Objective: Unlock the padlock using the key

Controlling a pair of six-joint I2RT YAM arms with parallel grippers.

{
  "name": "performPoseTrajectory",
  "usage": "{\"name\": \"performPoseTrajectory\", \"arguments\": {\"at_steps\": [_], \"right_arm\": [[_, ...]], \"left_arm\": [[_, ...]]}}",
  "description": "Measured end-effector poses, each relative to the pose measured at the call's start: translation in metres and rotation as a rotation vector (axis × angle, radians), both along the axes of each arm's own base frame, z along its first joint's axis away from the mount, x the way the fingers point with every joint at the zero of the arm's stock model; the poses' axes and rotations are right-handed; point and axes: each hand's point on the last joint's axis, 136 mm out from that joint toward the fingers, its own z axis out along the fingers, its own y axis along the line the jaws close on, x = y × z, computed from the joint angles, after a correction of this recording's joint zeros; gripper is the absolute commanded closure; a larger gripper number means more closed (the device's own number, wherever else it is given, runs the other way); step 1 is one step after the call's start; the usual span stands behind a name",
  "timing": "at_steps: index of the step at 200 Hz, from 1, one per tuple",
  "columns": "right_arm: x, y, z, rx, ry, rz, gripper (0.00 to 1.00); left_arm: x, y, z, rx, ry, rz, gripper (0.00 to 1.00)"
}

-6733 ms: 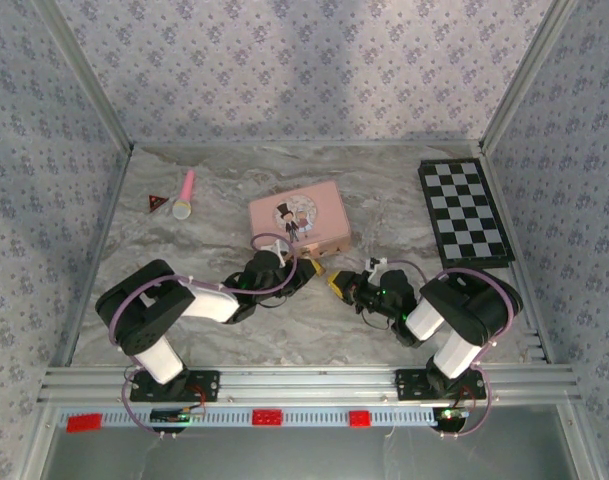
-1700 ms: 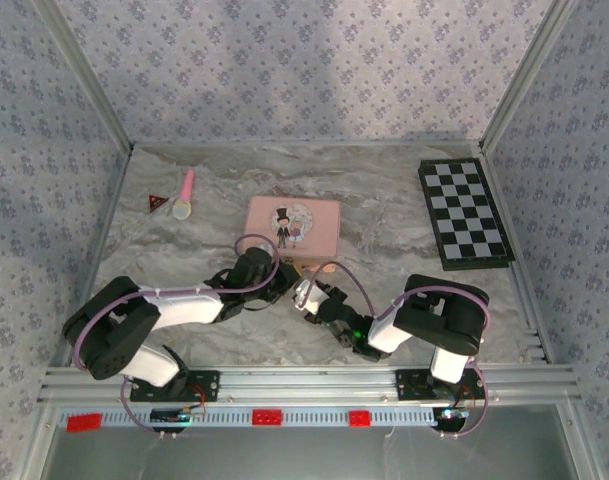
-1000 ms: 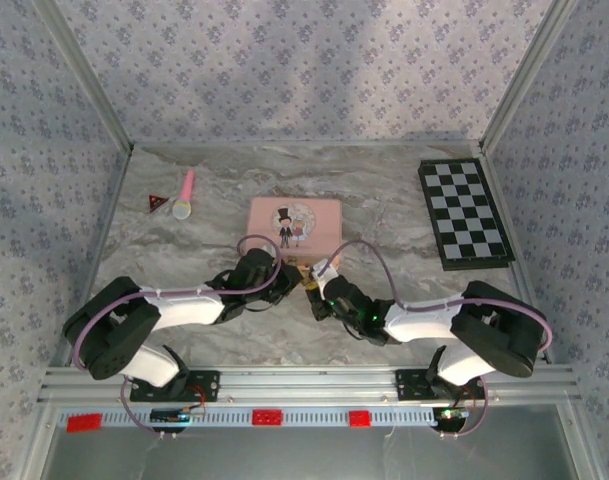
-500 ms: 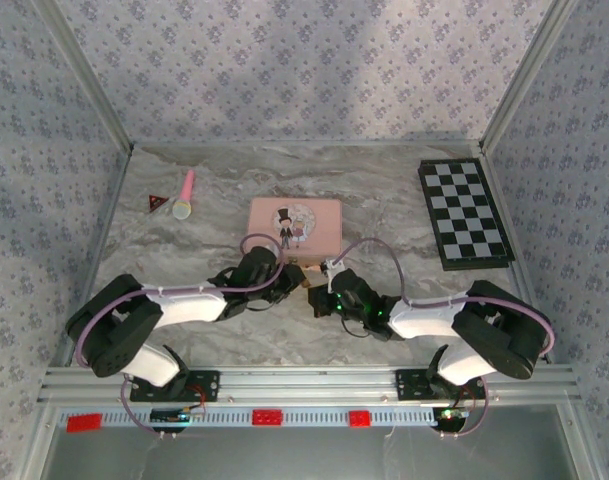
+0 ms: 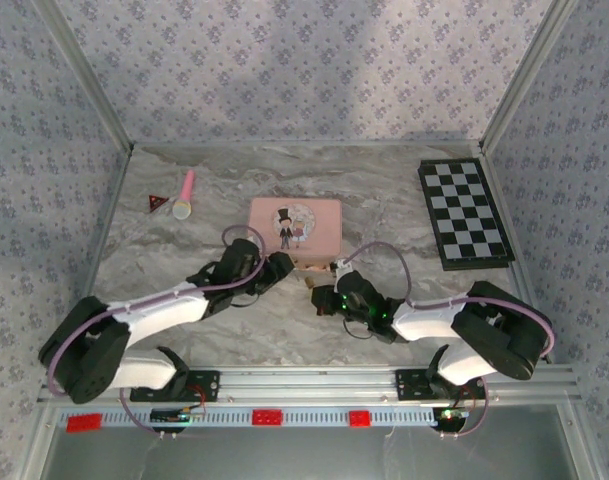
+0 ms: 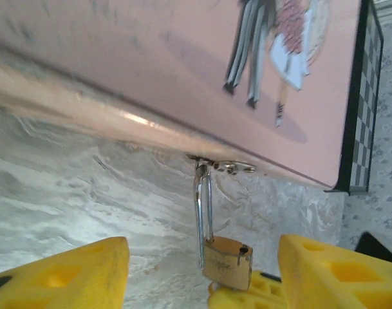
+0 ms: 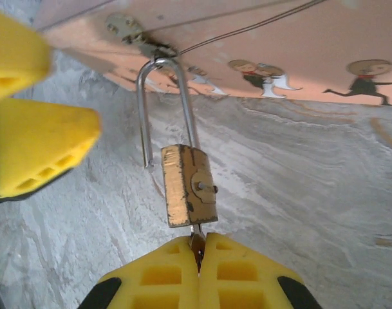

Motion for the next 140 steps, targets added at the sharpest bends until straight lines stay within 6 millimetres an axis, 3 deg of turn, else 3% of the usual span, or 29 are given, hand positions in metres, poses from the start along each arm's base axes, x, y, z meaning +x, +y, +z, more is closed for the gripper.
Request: {"name": "performPoseTrajectory", "arguments": {"at_steps": [18, 35, 54, 72, 105, 140], "right_arm": [[0.002, -0.004, 0.0, 0.046, 0.021, -0.033, 1.0], [0.002, -0.005, -0.002, 0.083, 0.045, -0.061, 1.0], [0.004, -0.006, -0.007, 0.112, 0.071, -0.09, 1.0], [0.015, -0.019, -0.012, 0.137, 0.093, -0.136, 1.0], [0.044, -0.058, -0.017, 0.133, 0.102, -0.264, 1.0], [0.048, -0.067, -0.01, 0.102, 0.085, -0.278, 1.0]], "left_arm": [[0.006, 0.016, 0.02, 0.003, -0.081, 0.015, 0.26], [0.013, 0.042, 0.035, -0.001, -0.165, 0.06, 0.22], [0.015, 0.074, 0.037, 0.025, -0.215, 0.116, 0.19], [0.014, 0.091, 0.04, 0.054, -0.254, 0.133, 0.18], [0.012, 0.096, 0.044, 0.093, -0.306, 0.102, 0.17], [0.013, 0.091, 0.02, 0.153, -0.251, 0.04, 0.17]]}}
